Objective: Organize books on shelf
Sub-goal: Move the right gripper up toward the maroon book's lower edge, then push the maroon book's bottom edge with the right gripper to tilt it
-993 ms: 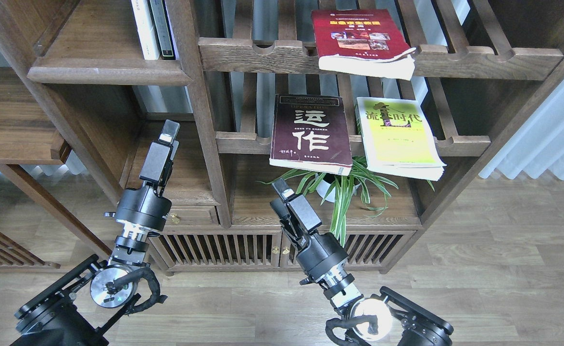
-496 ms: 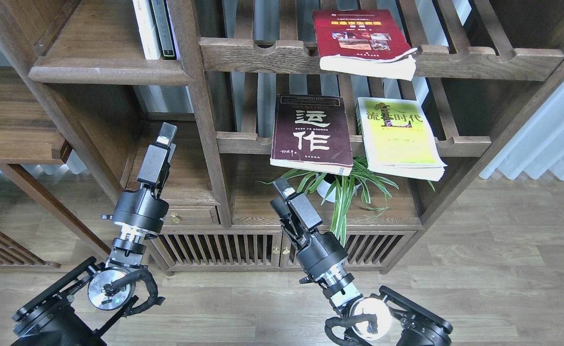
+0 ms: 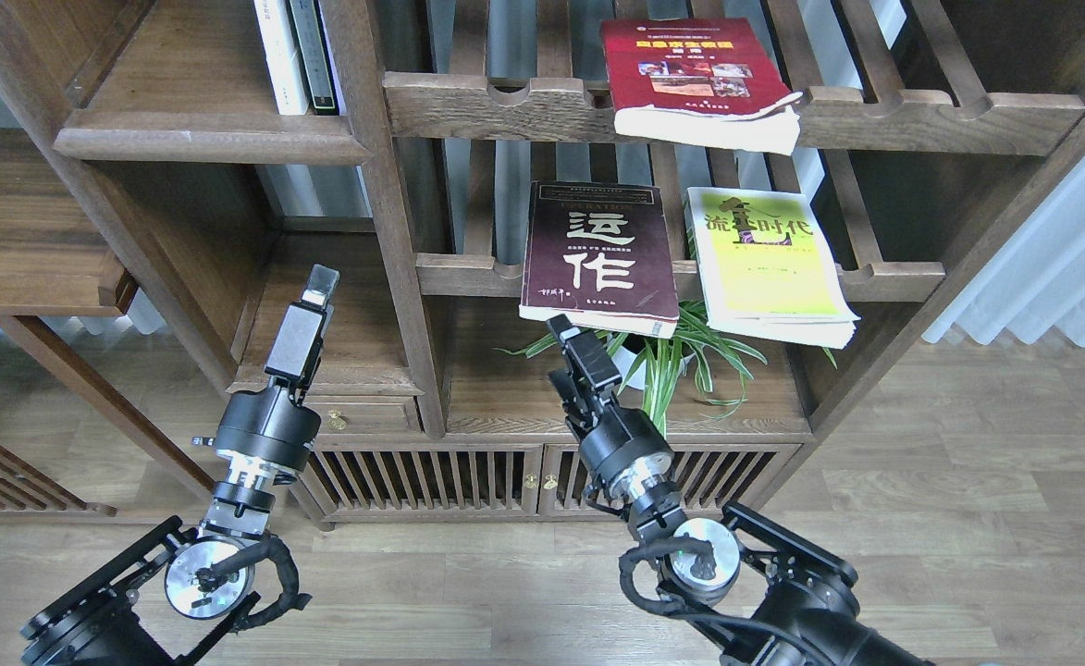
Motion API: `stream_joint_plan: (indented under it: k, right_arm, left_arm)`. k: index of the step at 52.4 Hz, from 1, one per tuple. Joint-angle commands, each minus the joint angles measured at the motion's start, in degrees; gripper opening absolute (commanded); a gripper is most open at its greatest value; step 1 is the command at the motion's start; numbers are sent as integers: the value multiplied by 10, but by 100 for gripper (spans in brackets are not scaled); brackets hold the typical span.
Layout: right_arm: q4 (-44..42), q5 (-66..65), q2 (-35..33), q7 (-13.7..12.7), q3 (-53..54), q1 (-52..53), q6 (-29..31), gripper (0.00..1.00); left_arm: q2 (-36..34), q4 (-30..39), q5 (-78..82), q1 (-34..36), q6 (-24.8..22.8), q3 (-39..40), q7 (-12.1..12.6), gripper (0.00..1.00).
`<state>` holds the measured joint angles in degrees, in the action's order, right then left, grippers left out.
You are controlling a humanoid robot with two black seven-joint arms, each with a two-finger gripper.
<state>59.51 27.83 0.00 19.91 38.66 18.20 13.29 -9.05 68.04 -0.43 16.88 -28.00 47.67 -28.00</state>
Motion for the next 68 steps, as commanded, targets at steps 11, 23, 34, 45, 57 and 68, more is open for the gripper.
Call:
stream_joint_plan:
  k: [11,23,34,45,57,68]
  right_arm:
    - [-49,41,0,0,0,41,-4,99]
    - [-77,55,0,0,5,70,-5,99]
    - [-96,60,0,0,6,77,-5,99]
    - [-109,73,0,0,26,85,-19,99]
    - [-121,73,0,0,40,92,-31,99]
    - [-124,73,0,-1,40,96,-60,94]
  left_arm:
    - [4,-7,2,-2,0,-4,0,100]
    - [5,-8,3,-1,0,-10,0,100]
    - [10,-16,3,4,0,-10,0,100]
    - [10,-18,3,3,0,-9,0,100]
    - [12,-20,3,0,0,-9,0,100]
    - [13,-25,3,-1,0,-10,0,100]
